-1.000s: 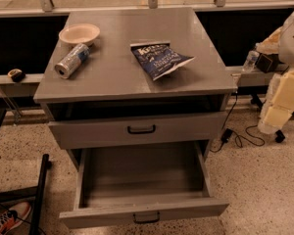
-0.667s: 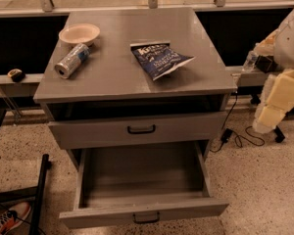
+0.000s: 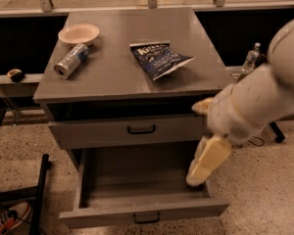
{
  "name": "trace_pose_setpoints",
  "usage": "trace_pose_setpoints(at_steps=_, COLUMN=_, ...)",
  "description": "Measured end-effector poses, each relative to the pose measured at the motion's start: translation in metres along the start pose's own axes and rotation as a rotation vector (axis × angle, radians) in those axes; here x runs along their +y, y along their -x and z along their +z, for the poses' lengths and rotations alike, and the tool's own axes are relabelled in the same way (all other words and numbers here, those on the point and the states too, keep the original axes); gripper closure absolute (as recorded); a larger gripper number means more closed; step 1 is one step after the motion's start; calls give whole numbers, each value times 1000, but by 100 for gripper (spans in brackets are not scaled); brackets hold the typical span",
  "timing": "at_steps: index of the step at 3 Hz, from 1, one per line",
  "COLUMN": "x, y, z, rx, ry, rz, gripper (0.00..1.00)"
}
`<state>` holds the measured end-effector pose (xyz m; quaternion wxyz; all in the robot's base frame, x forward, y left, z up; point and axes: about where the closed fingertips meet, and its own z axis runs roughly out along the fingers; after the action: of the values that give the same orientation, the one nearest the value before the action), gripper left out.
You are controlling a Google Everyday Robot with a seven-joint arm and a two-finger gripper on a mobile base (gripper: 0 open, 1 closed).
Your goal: Close middle drawer
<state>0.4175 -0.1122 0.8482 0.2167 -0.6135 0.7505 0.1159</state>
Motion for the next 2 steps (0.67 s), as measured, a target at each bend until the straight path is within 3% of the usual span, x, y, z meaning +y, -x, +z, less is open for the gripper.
trace_pose_setpoints(at_steps=1, x=21, y=-9, z=32, rx=10, ry=43, rz=5, gripper=0)
trace_pose_setpoints(at_steps=2, x=27, y=-20, z=49, rx=-52, ry=80, rz=25, gripper=0)
